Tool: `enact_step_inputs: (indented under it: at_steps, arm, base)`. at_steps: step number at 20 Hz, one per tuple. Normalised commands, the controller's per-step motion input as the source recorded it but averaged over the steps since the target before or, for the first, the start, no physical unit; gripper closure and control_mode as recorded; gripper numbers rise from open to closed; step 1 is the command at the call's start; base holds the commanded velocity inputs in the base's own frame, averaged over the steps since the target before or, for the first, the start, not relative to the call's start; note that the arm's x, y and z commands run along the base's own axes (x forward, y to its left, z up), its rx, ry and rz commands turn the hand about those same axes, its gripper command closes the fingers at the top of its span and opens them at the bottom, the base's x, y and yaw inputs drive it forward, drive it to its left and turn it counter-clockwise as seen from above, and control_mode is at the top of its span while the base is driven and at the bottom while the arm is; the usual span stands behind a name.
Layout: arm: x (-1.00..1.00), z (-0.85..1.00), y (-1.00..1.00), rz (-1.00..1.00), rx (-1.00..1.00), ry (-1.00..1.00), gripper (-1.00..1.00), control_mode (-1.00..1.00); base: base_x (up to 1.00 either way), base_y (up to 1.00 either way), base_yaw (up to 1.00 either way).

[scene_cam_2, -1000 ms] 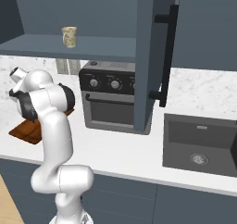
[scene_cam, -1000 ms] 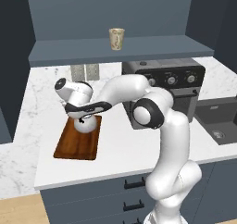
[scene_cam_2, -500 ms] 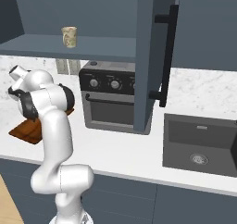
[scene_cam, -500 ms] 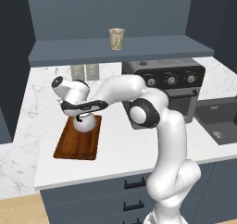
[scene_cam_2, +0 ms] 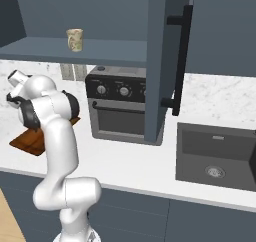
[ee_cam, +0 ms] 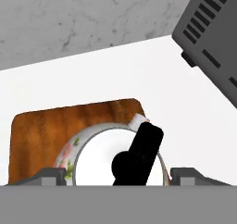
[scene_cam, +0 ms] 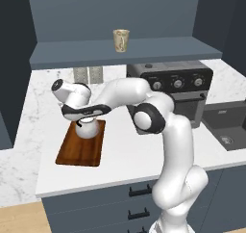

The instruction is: Pick the kettle from the counter and place it on the tray. Then pick the mug from the cabinet and place it on the tray. Then close the cabinet doors.

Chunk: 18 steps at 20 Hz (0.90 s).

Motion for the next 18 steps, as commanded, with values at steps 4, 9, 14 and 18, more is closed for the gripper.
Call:
enact_step_inputs:
  at_steps: [4,9,14,18]
  arm:
    - [-0.14,0.17,-0.01,0.00,0.03,-0.06,-1.00,-1.00]
    - [-0.24,0.22,0.00,0.00,0.11,-0.07,-1.00,-1.00]
    - [-0.38,0.24,-0.01,0.00,0.15,-0.03,-1.00,-1.00]
    - [-0.57,0.11,-0.08,0.05,0.13,-0.02,-1.00,-1.00]
  base:
    - [0.00,0.00,0.00]
    - [0.00,0.00,0.00]
    - [0.00,0.00,0.00]
    - [0.00,0.00,0.00]
